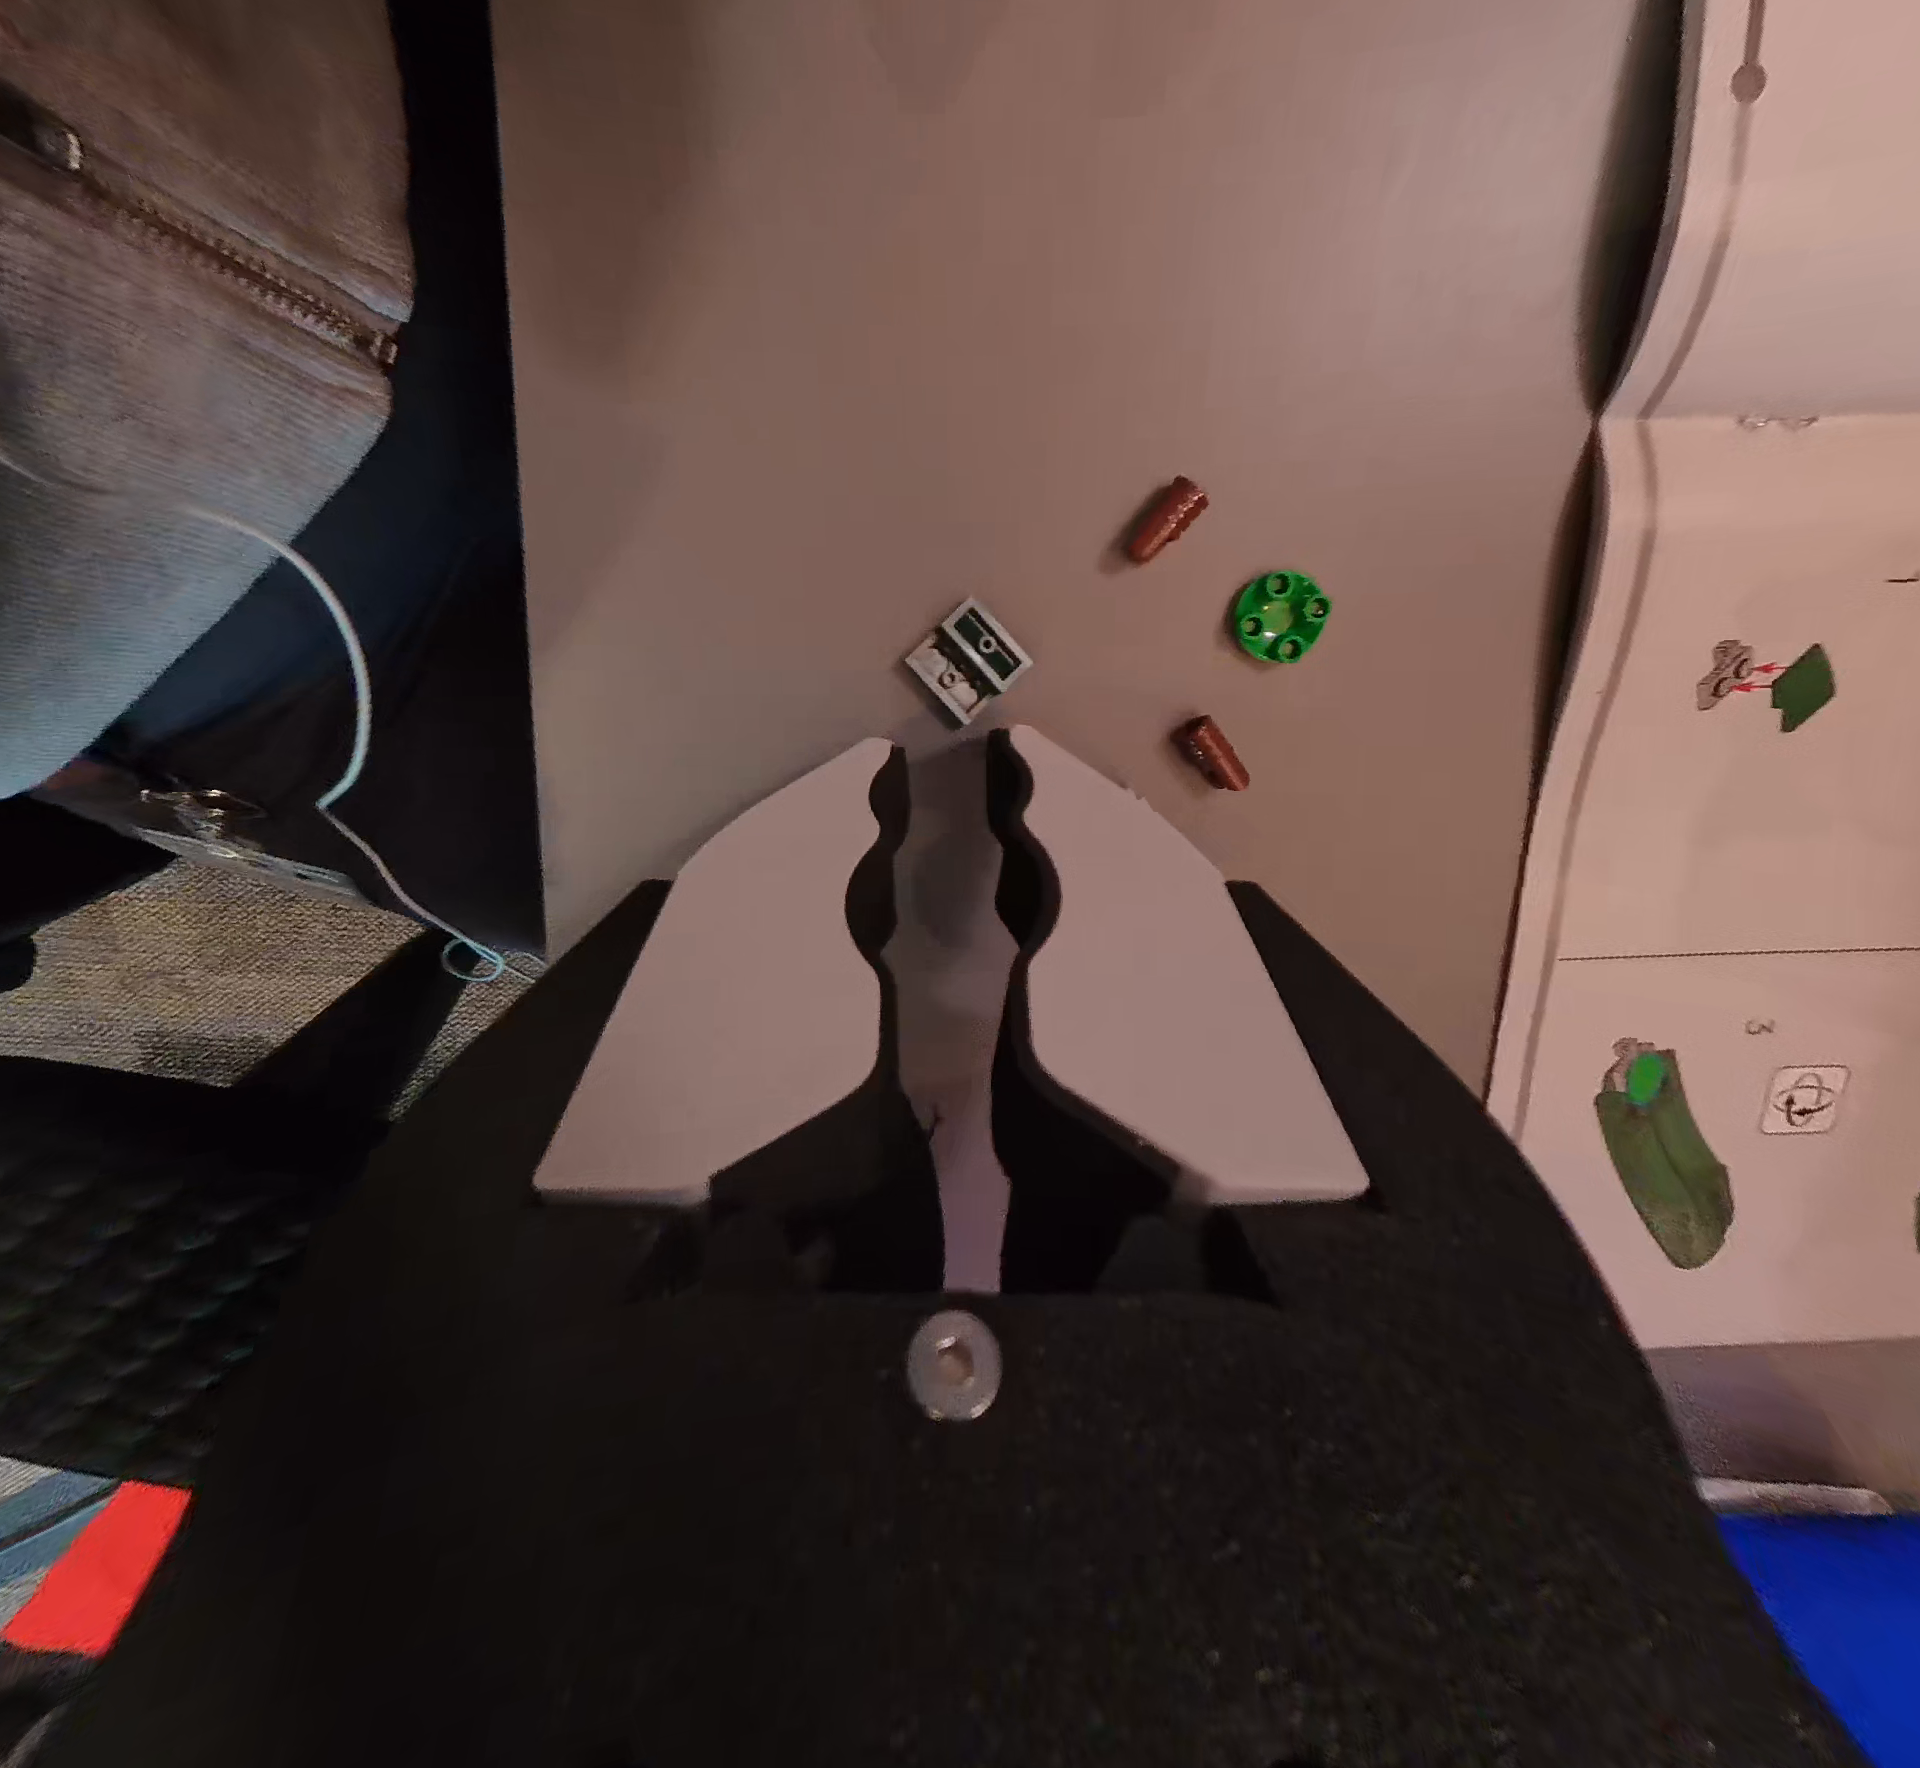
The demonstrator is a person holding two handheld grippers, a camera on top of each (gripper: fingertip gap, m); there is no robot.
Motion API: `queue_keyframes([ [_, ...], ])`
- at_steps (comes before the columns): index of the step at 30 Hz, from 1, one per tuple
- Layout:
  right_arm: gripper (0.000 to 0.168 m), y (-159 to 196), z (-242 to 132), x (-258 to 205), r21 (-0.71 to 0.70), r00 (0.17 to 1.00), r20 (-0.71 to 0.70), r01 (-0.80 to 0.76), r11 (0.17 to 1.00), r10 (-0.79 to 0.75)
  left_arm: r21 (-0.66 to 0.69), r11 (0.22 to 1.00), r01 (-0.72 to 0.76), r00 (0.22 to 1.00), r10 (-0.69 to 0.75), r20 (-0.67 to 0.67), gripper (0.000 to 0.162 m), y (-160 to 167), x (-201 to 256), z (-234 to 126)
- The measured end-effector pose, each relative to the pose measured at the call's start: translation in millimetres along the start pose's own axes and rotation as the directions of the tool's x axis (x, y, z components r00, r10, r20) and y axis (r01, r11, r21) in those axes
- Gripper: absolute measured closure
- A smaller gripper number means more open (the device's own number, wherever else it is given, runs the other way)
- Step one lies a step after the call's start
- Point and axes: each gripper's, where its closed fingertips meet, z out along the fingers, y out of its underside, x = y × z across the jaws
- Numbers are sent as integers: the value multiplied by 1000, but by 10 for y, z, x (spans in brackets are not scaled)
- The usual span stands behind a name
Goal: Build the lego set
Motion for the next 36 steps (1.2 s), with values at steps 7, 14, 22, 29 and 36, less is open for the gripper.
queue_keyframes([
  [7, 155, -86, -9, -140, 57, 999, 18, -34, 998, 33, 9, 1000, 15, 1000, -15, 2, 138, -9, -19, -1],
  [14, 148, -67, 28, -33, 139, 984, 14, -180, 974, 179, 7, 1000, 18, 1000, -18, 4, 138, -6, -23, 0],
  [22, 150, -235, -21, -189, 205, 977, 65, -214, 955, 205, 4, 1000, 17, 1000, -17, 3, 137, -2, -22, 6],
  [29, 146, -111, 26, -85, 207, 951, 65, -310, 928, 303, -4, 1000, 11, 1000, -11, 7, 137, 5, -19, 10],
  [36, 149, -373, -3, -352, 292, 964, 144, -258, 921, 224, -7, 1000, 15, 1000, -15, 6, 137, 11, -21, 14],
])
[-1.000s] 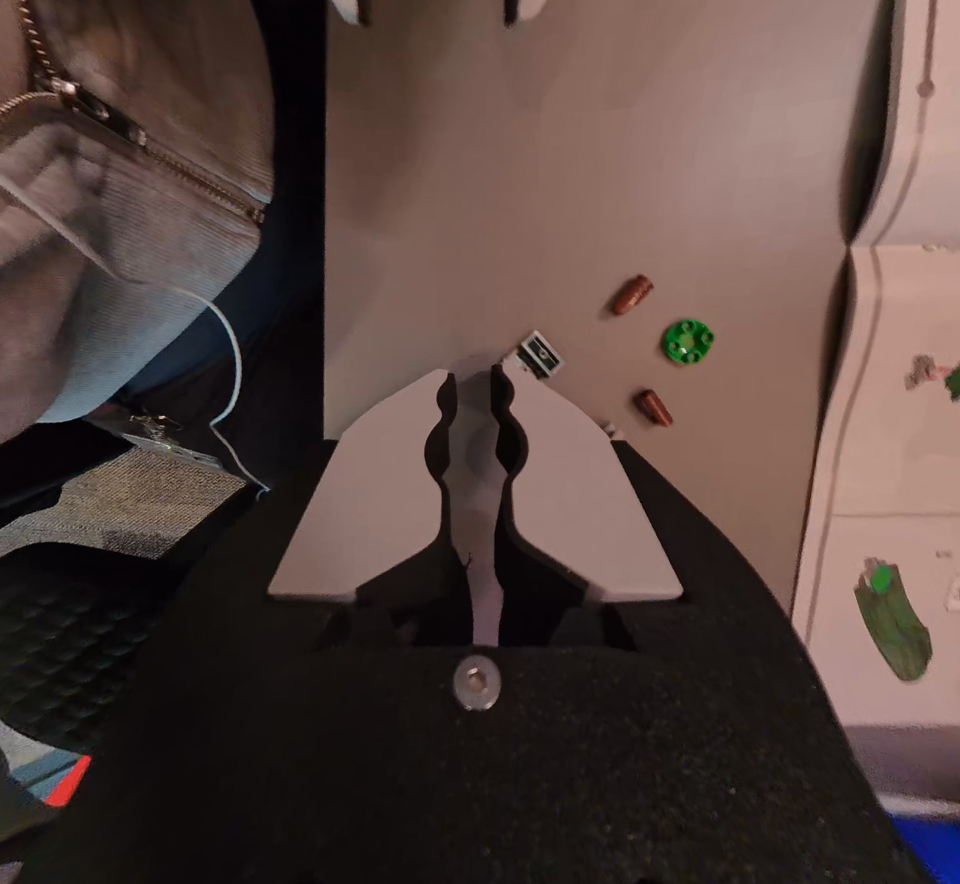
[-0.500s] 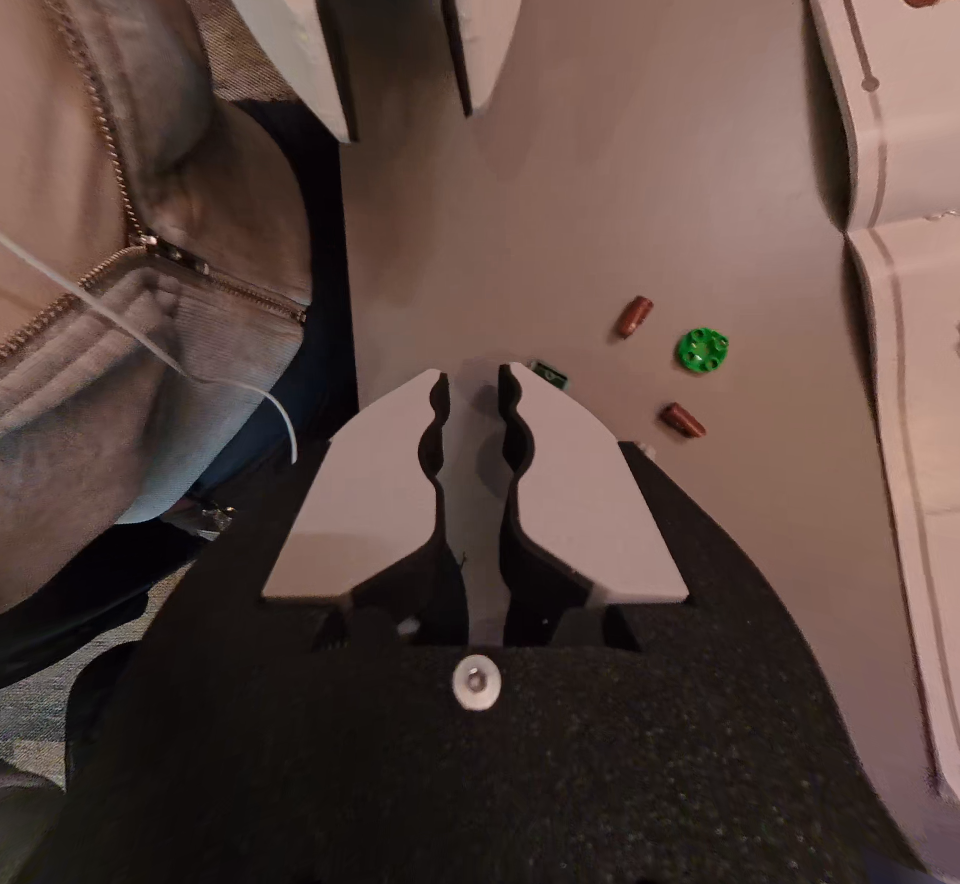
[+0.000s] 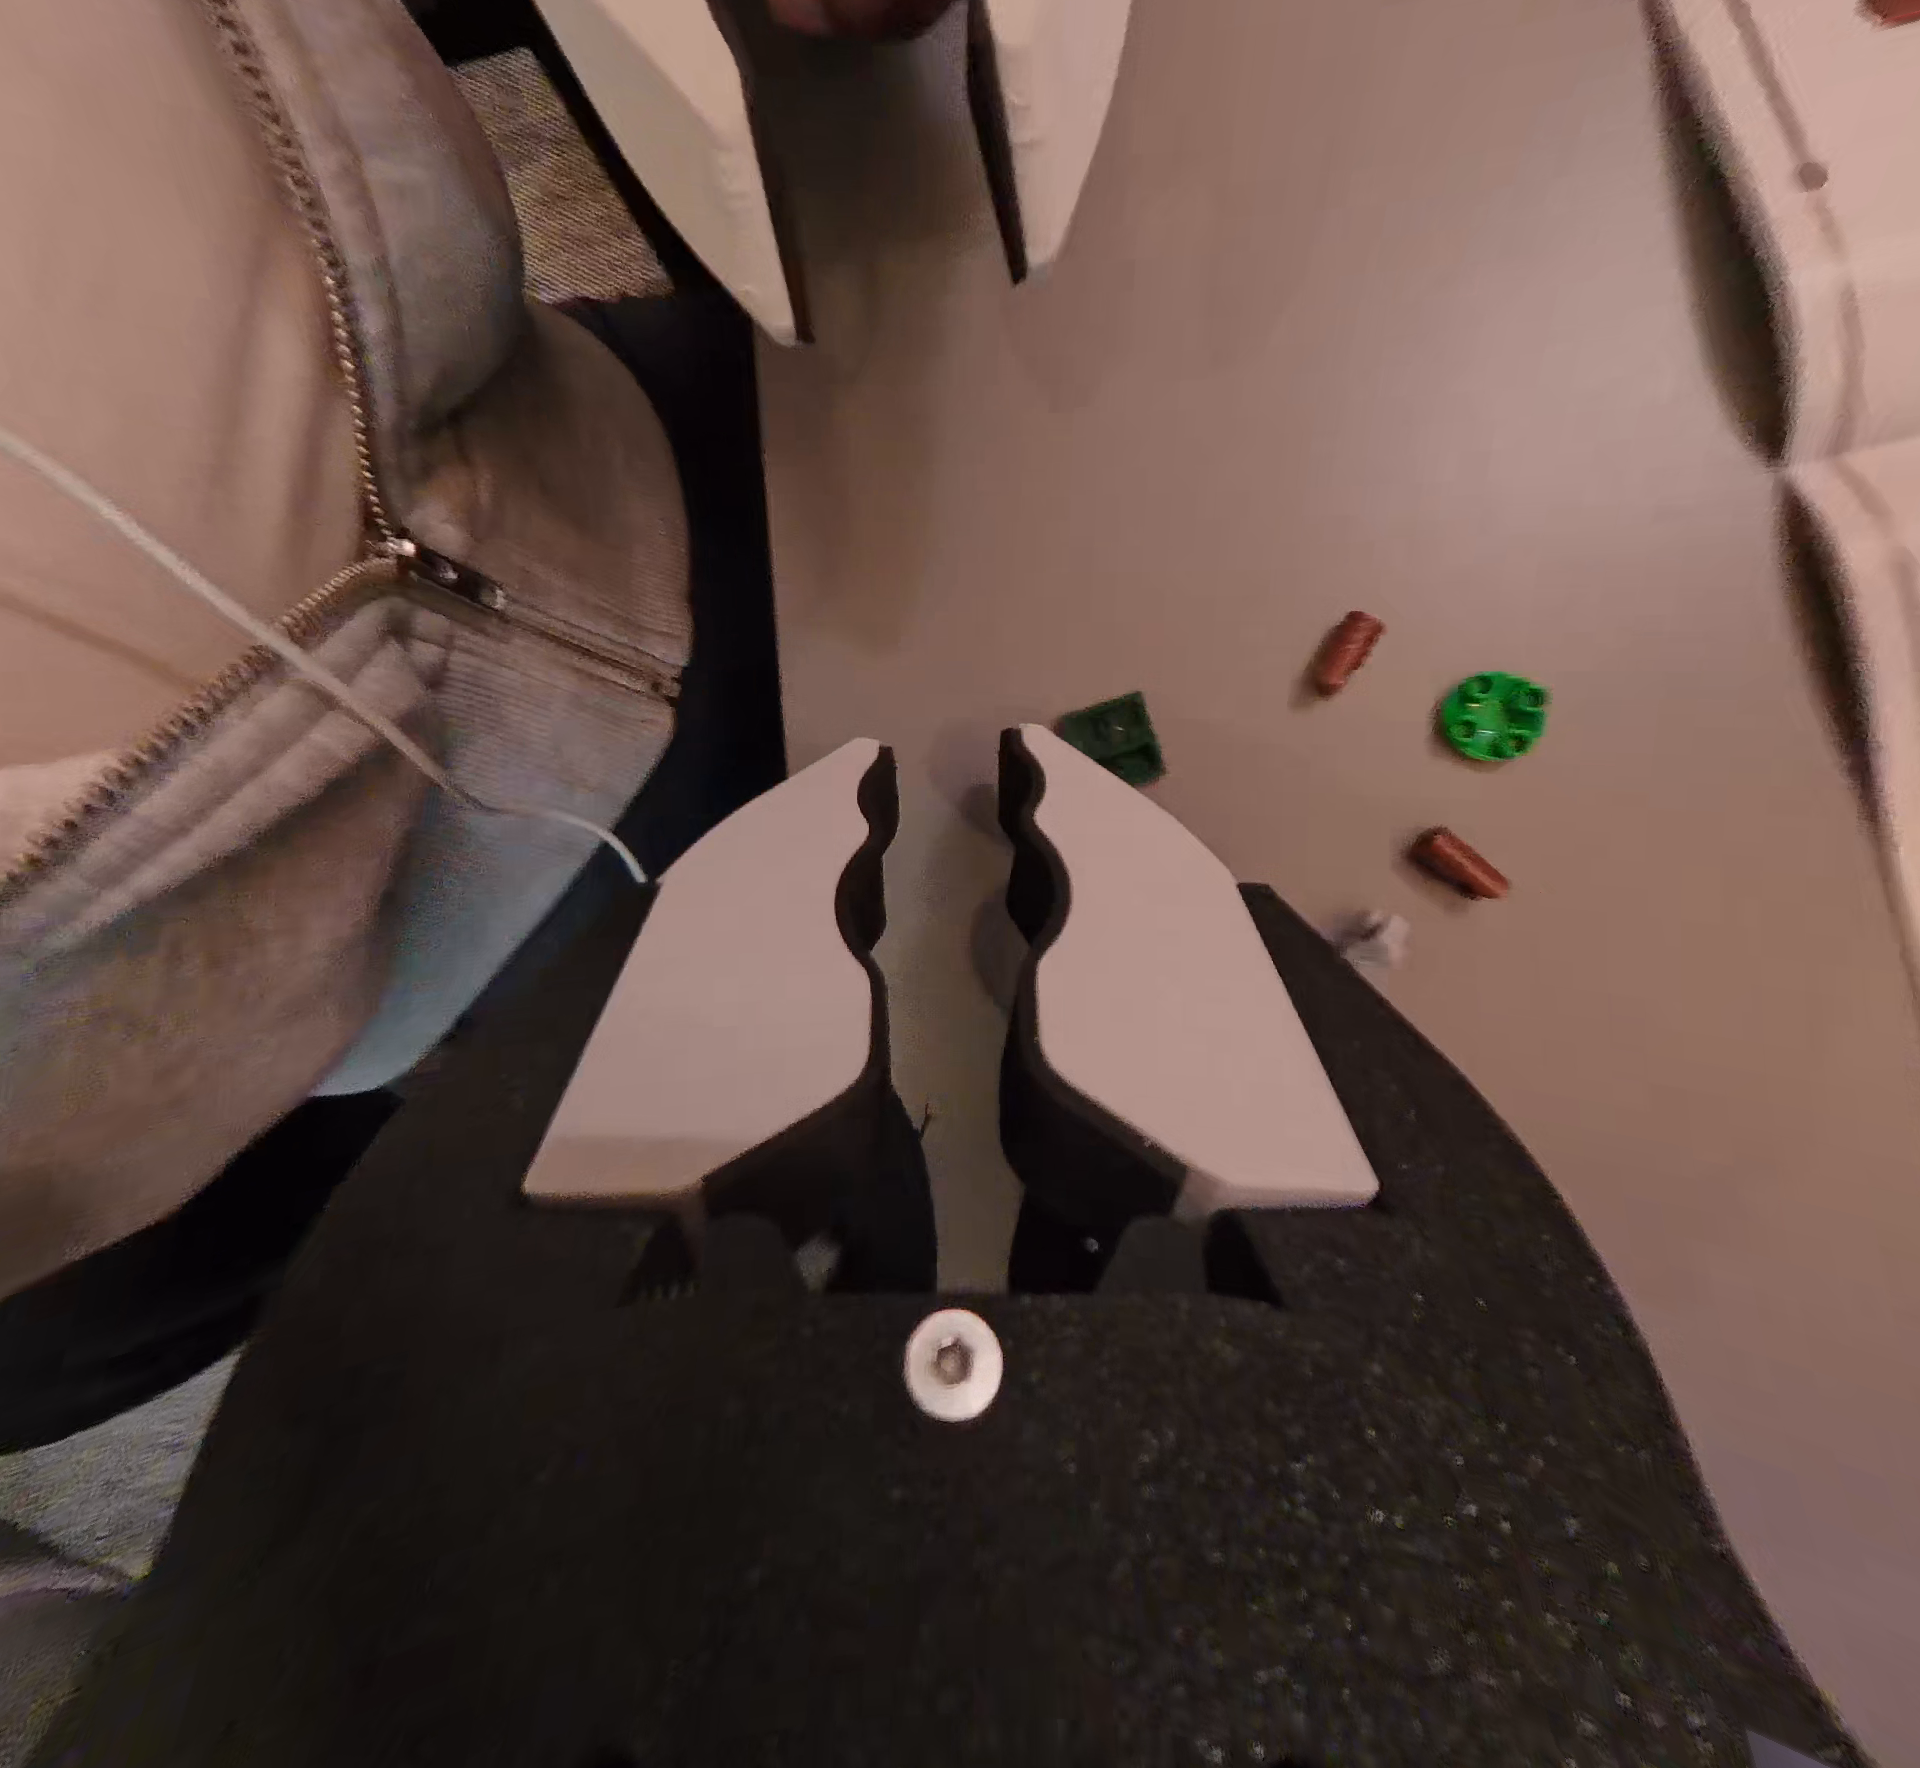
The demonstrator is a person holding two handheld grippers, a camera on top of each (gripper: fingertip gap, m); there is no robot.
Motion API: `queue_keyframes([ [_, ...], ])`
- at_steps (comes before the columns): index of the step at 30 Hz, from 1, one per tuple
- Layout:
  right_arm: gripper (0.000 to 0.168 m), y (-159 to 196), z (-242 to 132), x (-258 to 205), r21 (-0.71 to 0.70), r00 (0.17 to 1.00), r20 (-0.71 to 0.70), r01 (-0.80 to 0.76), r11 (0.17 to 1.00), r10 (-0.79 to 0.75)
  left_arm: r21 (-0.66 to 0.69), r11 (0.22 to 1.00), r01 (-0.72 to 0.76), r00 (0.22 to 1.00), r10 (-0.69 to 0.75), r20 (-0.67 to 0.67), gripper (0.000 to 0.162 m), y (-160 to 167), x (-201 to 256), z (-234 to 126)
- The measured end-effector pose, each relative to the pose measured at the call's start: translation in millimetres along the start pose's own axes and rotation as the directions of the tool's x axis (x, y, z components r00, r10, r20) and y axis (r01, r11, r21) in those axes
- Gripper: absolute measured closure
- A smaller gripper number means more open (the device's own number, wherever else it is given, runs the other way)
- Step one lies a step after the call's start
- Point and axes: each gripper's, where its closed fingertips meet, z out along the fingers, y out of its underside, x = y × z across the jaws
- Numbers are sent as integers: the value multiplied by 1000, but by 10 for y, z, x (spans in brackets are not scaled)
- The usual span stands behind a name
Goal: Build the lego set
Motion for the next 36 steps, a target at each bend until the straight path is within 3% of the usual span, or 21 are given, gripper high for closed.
queue_keyframes([
  [2, 150, 20, -94, 135, -14, 994, -79, 73, 997, -74, 6, 1000, 1, 1000, -1, -1, 137, -5, 0, -2],
  [4, 140, 43, -149, 291, -44, 980, -143, 133, 990, -138, 3, 1000, -4, 1000, 4, 0, 137, -2, 5, -4],
  [6, 134, 32, -115, 309, -51, 987, -107, 115, 992, -120, -2, 1000, -8, 1000, 8, 2, 137, 4, 7, 1],
  [15, 152, 44, 45, 321, -24, 984, -89, 153, 988, -154, -5, 1000, -11, 1000, 11, -2, 136, 11, 6, 8],
  [19, 153, 14, 41, 336, 2, 985, -74, 158, 988, -157, -7, 1000, -30, 1000, 30, 5, 130, 12, 2, 19],
  [22, 153, -256, -121, 230, 166, 993, 5, 119, 979, -122, -11, 999, -52, 998, 52, 40, 125, 6, -32, 33],
  [25, 153, -607, -323, 69, 327, 982, 186, -26, 945, -37, 5, 999, -33, 998, 33, 59, 127, -24, -59, 44],
  [31, 153, -760, -356, -103, 192, 900, 418, -223, 956, 126, 148, 980, 137, 990, -130, -52, 132, -223, 56, 4],
  [36, 153, -701, -319, -103, 89, 921, 369, -169, 981, 125, 157, 968, 197, 980, -189, -66, 135, -223, 44, -14],
])
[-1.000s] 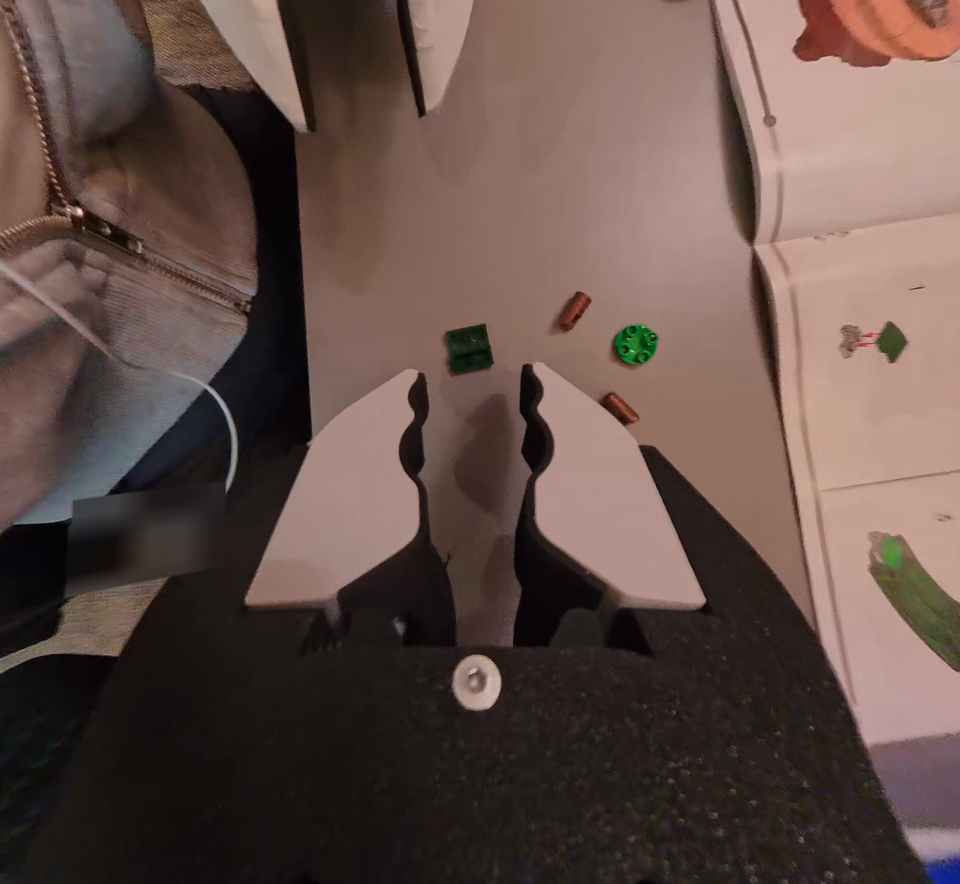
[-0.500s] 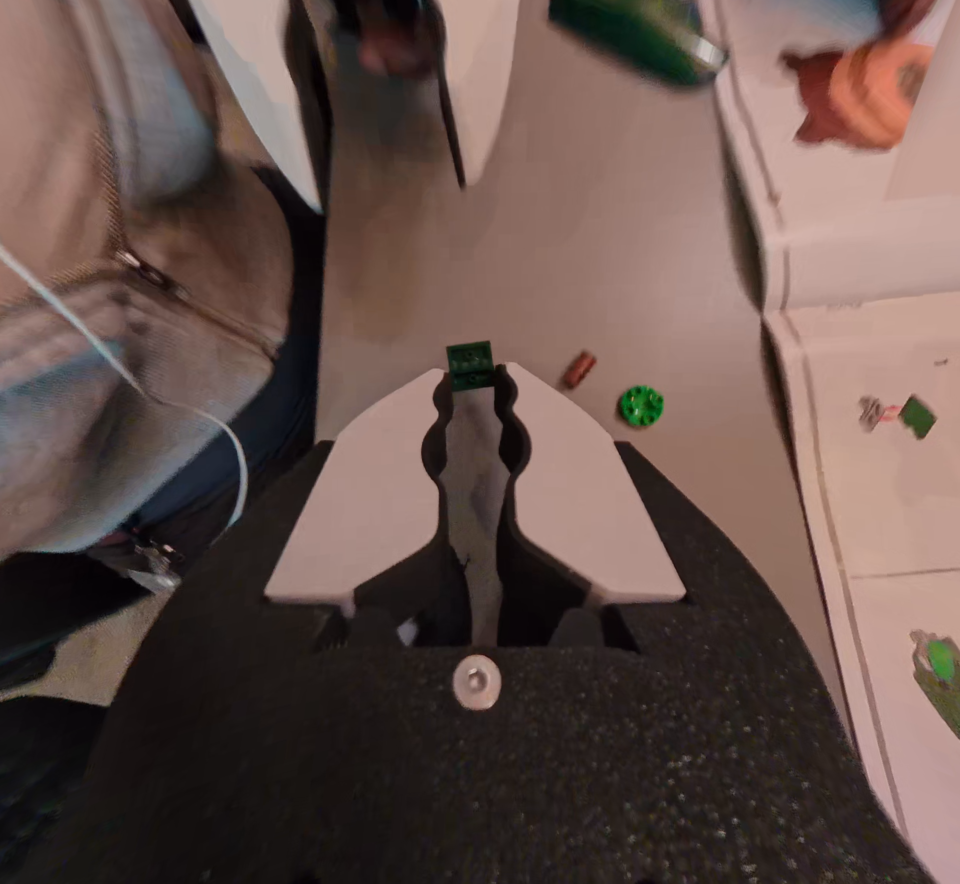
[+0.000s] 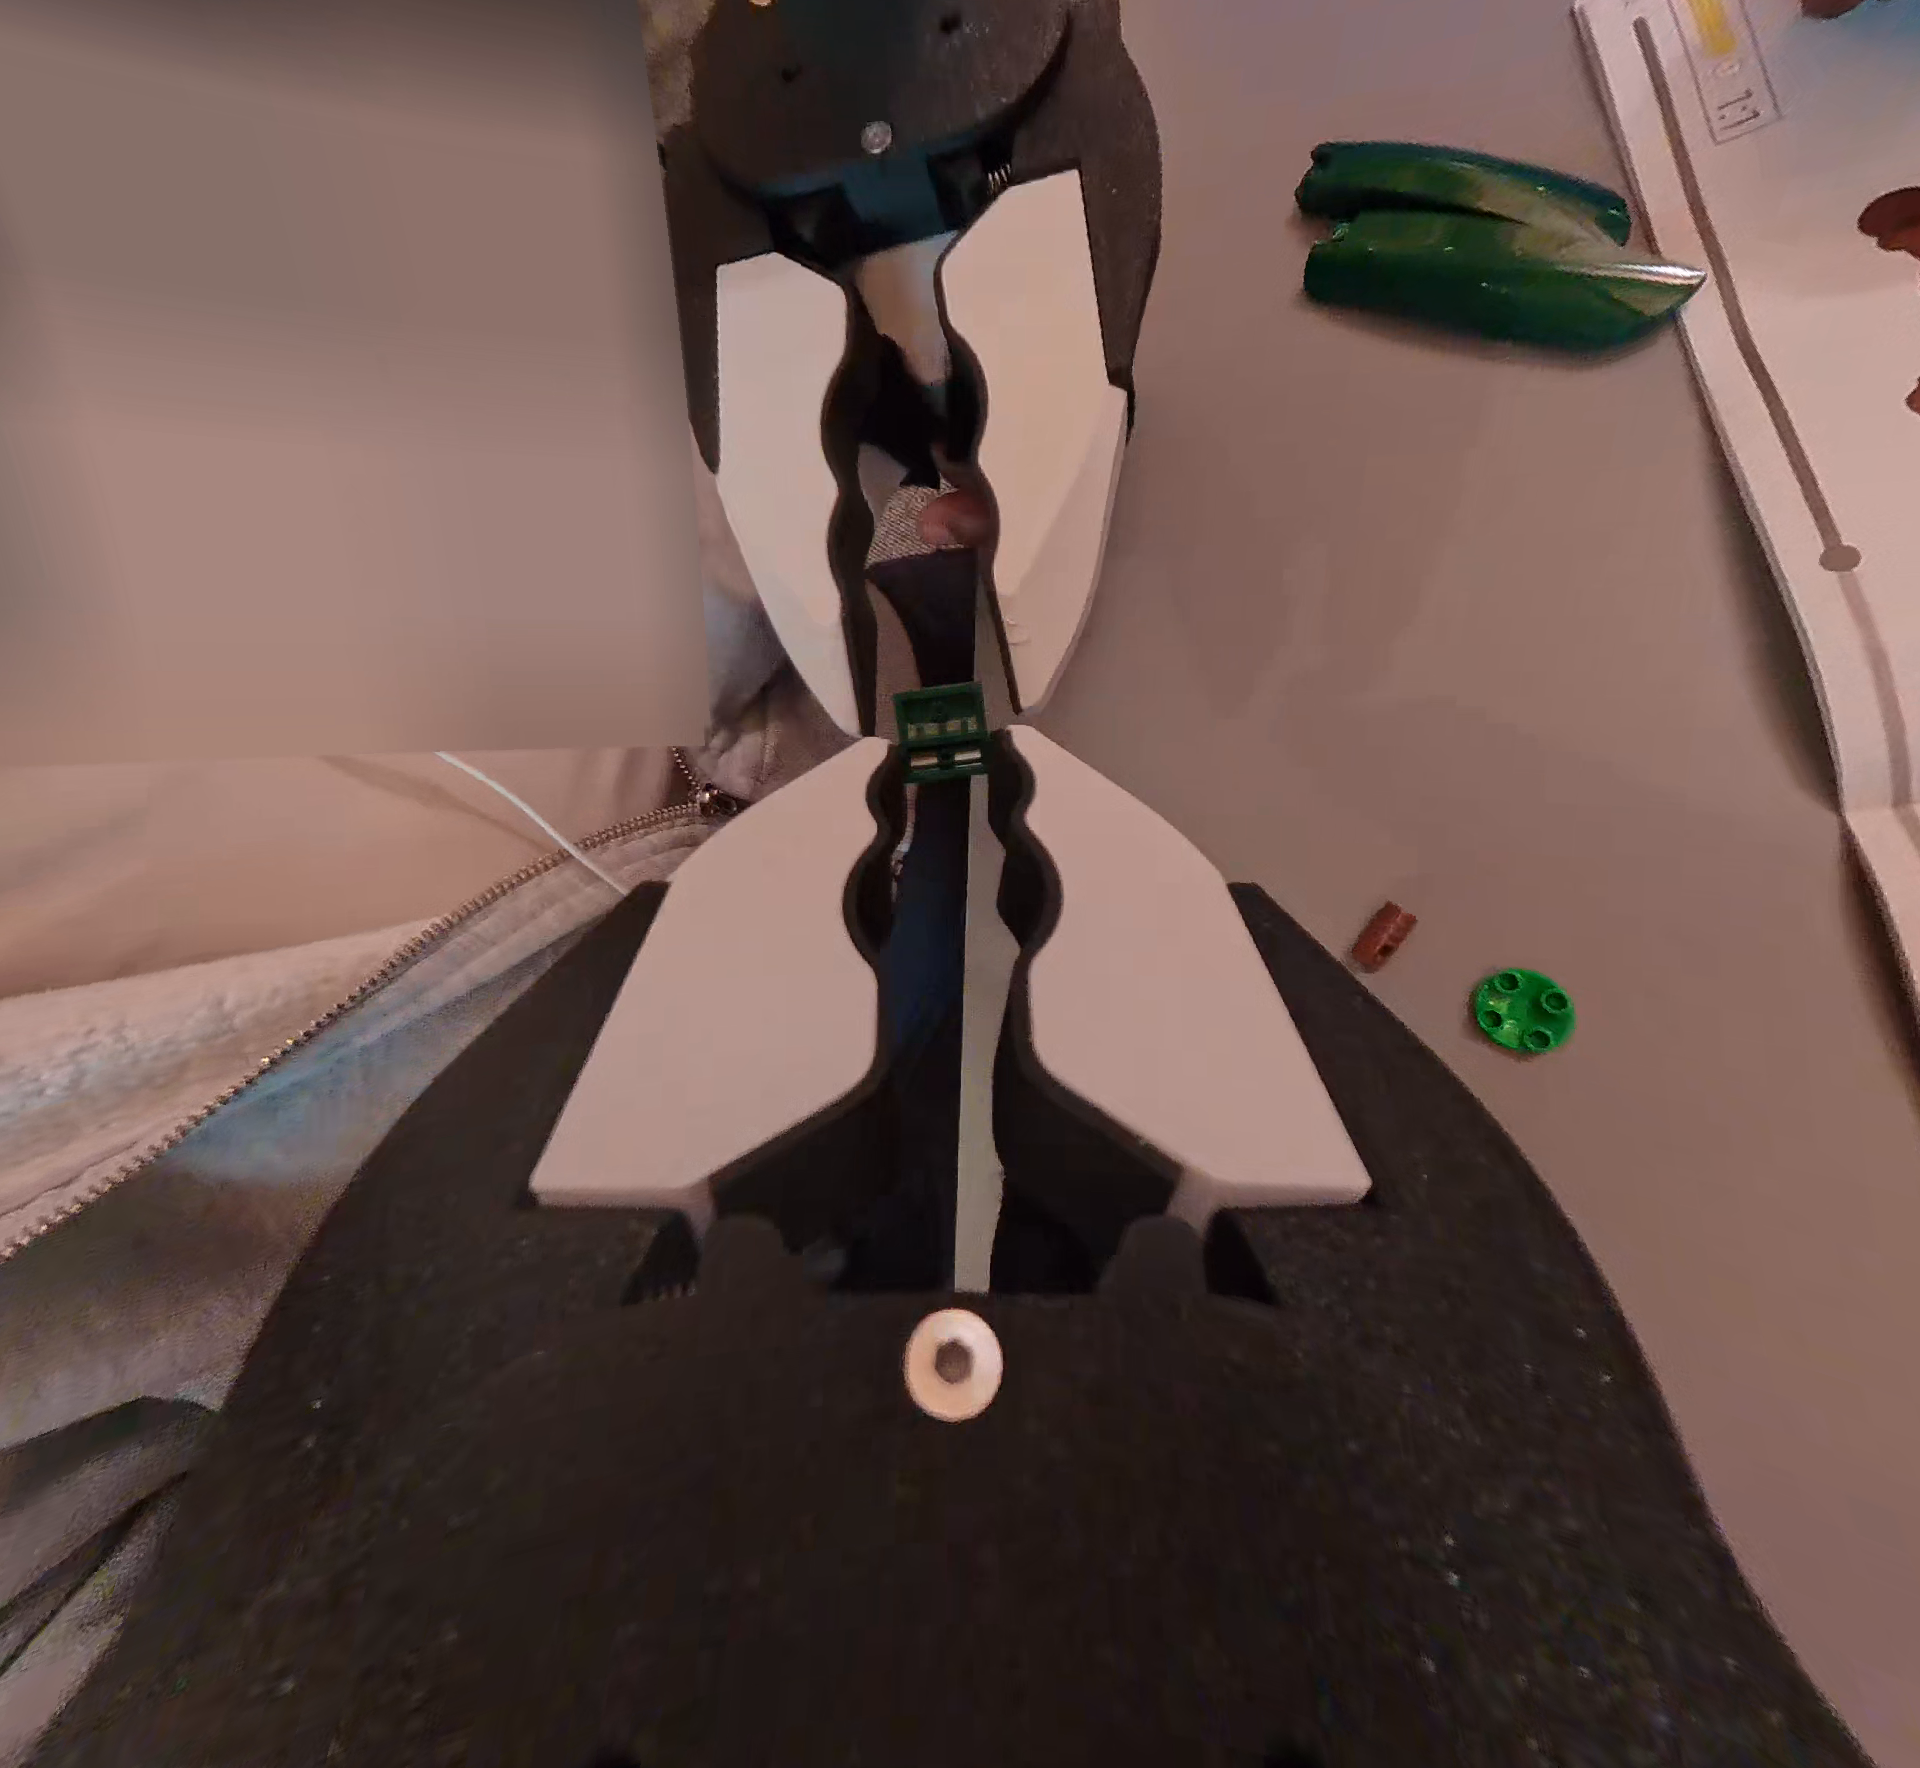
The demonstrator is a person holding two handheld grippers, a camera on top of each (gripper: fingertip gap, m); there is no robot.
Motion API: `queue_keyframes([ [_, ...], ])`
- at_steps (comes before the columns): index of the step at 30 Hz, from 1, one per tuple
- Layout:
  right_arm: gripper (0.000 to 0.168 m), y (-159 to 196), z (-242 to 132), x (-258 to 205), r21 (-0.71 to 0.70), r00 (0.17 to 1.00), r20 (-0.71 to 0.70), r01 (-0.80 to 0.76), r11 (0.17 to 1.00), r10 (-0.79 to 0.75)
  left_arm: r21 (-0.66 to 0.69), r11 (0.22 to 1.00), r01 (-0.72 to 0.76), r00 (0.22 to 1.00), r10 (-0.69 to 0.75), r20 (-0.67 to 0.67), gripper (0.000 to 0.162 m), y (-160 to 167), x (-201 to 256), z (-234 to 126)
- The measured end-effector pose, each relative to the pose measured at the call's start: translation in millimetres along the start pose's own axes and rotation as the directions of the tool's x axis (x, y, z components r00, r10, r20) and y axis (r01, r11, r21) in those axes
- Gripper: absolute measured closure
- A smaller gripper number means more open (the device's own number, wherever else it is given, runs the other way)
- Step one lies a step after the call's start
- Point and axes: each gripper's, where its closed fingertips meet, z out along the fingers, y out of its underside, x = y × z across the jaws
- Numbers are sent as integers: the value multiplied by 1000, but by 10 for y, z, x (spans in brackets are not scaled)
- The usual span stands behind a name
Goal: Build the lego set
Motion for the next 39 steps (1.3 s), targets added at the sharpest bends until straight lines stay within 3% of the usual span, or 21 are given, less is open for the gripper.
queue_keyframes([
  [12, 153, 30, 12, -24, -124, 987, -113, 100, 987, -114, -10, 1000, -7, 1000, 7, -19, 146, 35, 55, 65],
  [15, 154, 44, 23, -9, -151, 983, -128, 108, 983, -128, -9, 1000, 10, 1000, -10, -22, 140, 33, 45, 66],
  [24, 152, -52, 3, 23, -79, 975, -170, 129, 988, -141, 23, 998, -63, 997, 62, 37, 147, -15, -28, 40],
  [26, 144, -49, -47, 18, -42, 965, -206, 156, 987, -162, 28, 995, -96, 994, 94, 63, 147, -33, -46, 19],
  [29, 130, 7, -241, 100, 17, 908, -375, 210, 977, -189, 11, 988, -155, 977, 152, 147, 147, -46, -145, -52],
  [32, 113, 127, -492, 286, 64, 757, -628, 280, 958, -179, 38, 987, -156, 971, 146, 190, 147, -92, -226, -126],
  [35, 131, 381, -606, 462, 64, 608, -782, 294, 954, -134, 46, 989, -138, 972, 127, 200, 147, -84, -277, -146],
  [39, 140, 814, -484, 652, 76, 638, -770, 55, 996, 24, 34, 990, -137, 973, 128, 191, 147, -73, -281, -130],
])
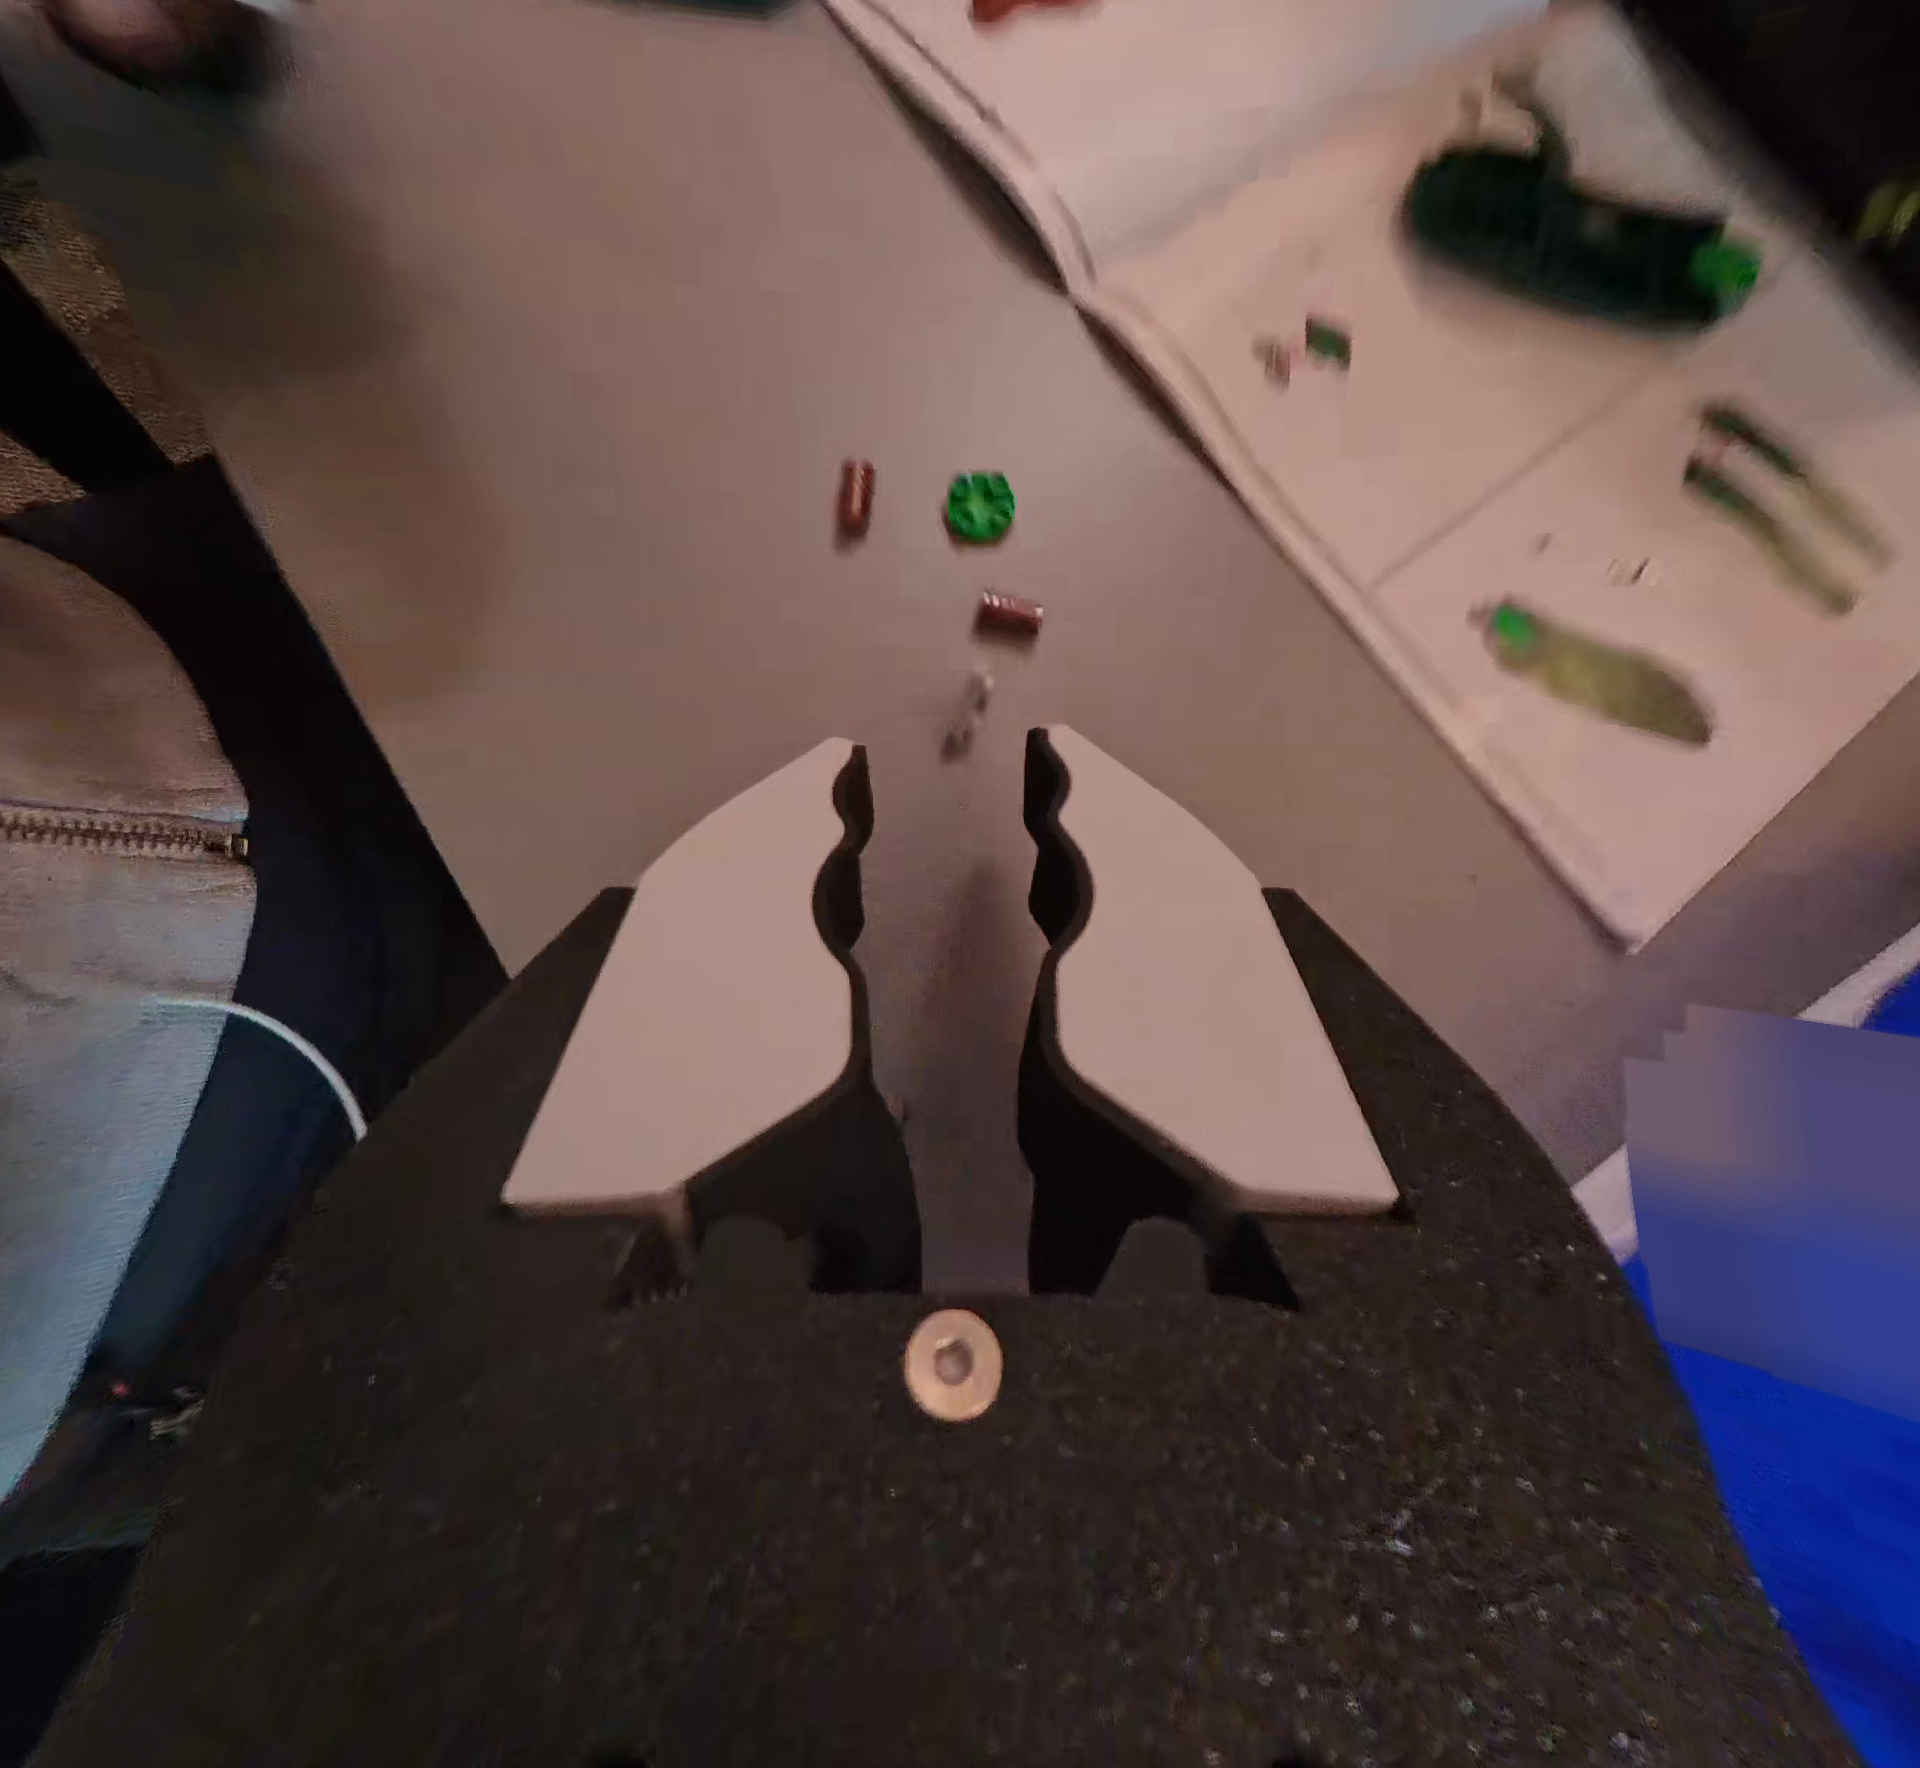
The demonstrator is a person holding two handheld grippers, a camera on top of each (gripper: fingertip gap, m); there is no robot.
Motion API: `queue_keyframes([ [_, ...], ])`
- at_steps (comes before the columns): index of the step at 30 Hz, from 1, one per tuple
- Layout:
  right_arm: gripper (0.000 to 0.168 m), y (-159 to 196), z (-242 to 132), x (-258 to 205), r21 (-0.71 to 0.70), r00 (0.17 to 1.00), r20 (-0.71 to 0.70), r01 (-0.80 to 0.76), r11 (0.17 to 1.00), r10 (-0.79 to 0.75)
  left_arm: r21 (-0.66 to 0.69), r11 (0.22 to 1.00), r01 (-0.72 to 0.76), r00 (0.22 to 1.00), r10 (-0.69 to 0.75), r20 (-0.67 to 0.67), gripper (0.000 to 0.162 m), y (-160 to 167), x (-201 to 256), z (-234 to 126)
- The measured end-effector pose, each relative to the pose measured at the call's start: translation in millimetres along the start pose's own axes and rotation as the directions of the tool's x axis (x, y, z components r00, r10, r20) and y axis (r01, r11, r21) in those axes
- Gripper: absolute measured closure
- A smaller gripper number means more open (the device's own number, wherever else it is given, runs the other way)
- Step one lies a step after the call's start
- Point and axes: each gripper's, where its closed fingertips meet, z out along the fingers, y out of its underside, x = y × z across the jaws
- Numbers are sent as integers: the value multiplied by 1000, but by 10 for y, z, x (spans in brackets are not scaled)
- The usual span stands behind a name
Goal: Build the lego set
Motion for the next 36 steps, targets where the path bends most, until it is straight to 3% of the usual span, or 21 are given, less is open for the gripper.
queue_keyframes([
  [6, 153, -28, 103, 13, 21, 990, 79, -121, 992, 119, -16, 1000, 19, 999, -19, -25, 147, 23, 12, 11],
  [11, 154, 22, 198, 14, -34, 989, 81, -123, 992, 126, -4, 999, 36, 998, -36, -42, 147, 13, 16, -5],
  [14, 164, 50, 225, 12, -42, 988, 86, -129, 991, 132, -6, 1000, 24, 999, -24, -43, 147, 18, 27, 0],
  [17, 164, -31, 186, -121, -21, 972, 205, -117, 993, 119, -13, 1000, 2, 999, -2, -49, 147, 27, 54, 7],
  [21, 164, 12, 85, -473, -138, 868, 496, 88, 987, -8, -24, 1000, -14, 998, 13, -65, 147, 41, 87, 14],
  [26, 163, 148, 97, -450, -350, 727, 679, 438, 828, -97, -35, 998, -43, 994, 39, -98, 147, 59, 149, 20],
  [31, 159, -31, 275, -413, -370, 644, 750, 600, 709, -153, -41, 998, -54, 992, 49, -117, 147, 70, 182, 20],
  [36, 145, -226, 387, -364, -284, 674, 691, 587, 758, -262, -20, 1000, -18, 990, 15, -139, 147, 43, 176, -10],
])
